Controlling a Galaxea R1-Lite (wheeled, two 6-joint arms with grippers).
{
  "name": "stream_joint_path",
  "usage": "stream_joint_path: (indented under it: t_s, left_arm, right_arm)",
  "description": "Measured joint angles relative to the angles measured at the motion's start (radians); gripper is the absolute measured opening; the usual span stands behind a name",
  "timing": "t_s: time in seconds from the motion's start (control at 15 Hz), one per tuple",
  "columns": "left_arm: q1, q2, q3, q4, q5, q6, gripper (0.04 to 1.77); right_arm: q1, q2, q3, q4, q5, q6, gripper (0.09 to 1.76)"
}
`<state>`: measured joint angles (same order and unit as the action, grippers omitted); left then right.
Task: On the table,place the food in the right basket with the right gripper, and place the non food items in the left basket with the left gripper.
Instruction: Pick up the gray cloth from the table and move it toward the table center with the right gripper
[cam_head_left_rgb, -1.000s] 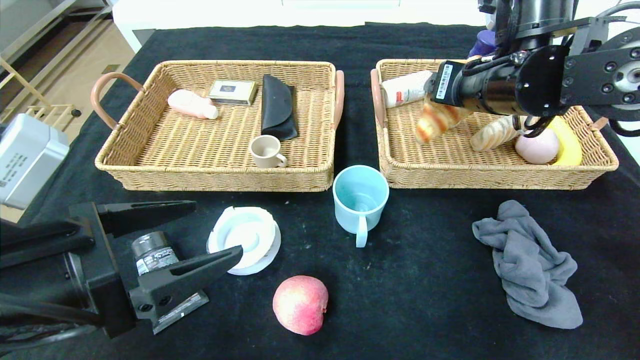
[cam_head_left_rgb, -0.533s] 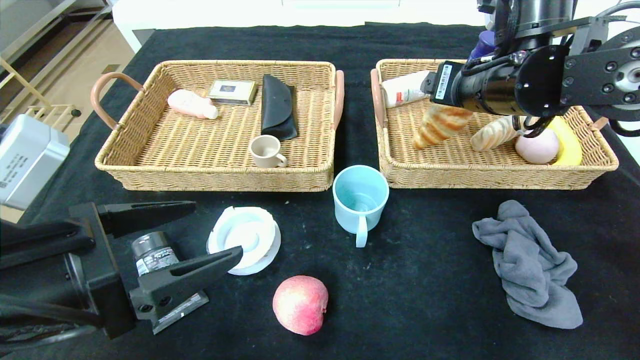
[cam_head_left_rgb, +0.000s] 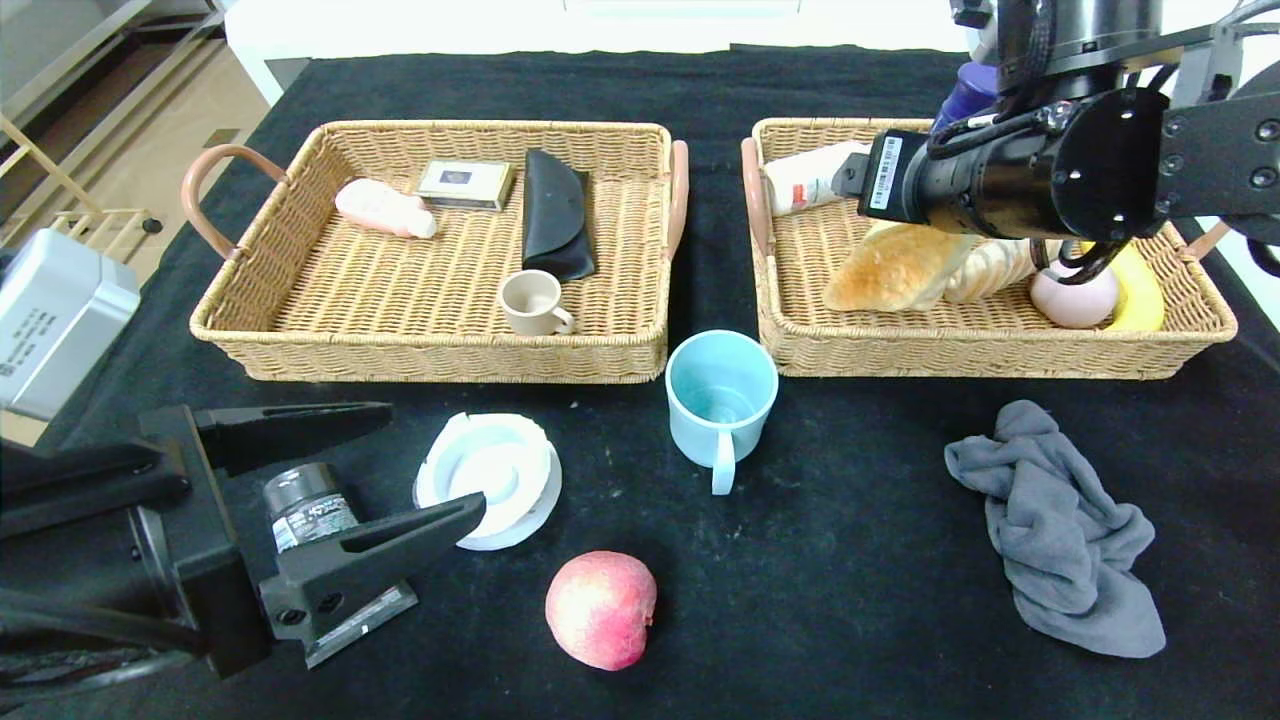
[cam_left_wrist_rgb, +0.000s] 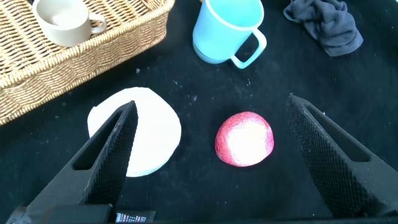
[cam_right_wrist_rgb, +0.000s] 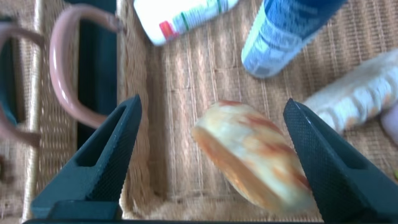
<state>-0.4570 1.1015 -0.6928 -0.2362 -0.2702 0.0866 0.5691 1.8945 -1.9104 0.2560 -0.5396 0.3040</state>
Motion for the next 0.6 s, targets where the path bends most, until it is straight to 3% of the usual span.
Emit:
stream_joint_path:
  t_s: [0.6]
  left_arm:
    - [0.000,0.002,0.001,0.004,0.000,0.009,1.72]
  right_arm:
    - [0.026,-0.204,0.252,0.116,0.004,0.000,1.70]
